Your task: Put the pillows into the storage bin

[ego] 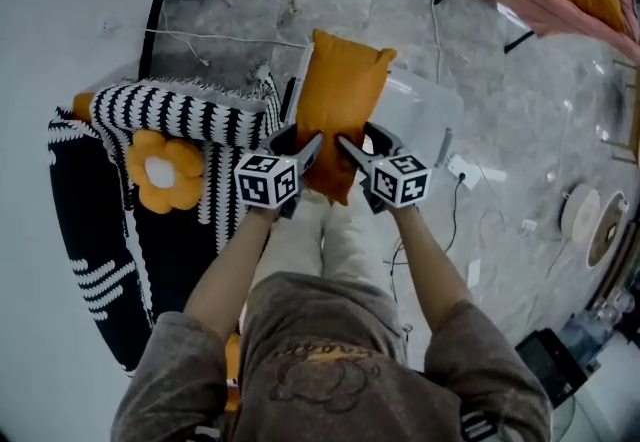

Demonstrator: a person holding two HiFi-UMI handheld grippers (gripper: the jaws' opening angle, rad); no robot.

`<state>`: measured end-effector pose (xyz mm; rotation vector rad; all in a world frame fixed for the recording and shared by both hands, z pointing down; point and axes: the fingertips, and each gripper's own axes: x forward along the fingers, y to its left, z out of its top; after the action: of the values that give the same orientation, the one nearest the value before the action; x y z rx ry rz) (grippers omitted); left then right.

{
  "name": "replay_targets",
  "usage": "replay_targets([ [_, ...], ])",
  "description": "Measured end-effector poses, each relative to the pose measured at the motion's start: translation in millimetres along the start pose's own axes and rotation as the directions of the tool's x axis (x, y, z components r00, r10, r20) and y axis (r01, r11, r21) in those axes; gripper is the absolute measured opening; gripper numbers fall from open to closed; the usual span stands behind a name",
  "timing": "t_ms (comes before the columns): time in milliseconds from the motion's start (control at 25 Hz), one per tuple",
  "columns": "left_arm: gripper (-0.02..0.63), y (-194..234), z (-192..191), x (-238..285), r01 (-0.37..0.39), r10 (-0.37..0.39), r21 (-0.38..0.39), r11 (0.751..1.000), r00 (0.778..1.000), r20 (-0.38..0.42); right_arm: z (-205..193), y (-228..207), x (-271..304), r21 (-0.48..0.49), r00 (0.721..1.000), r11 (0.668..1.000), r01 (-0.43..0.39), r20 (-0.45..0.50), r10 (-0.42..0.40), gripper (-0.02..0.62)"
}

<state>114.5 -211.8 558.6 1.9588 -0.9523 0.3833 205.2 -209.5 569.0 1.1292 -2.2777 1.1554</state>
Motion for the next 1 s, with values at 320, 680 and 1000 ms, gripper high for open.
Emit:
replay_targets([
  [320,0.218,88,-59,94,-0.023,0.022,-0.015,1.000,0.999,-0.050,-73,-80,96,0.084,1.000,0.996,-0.001,-0.017,0.002,0.272],
  [680,0.239,125,-84,126,-0.124,0.122,-0.039,0.992,0.992,-0.042,-106,-125,121,0.104,0.997,0.995,0.006,-0.083,0.003,0.300],
  [1000,0.258,80,-35,61,-0.197,0.197,-0.007,0.980,0.978,0.064,-49,-91,64,0.001,0.996,0.999,-0.053,-0.067,0.053,0.311],
])
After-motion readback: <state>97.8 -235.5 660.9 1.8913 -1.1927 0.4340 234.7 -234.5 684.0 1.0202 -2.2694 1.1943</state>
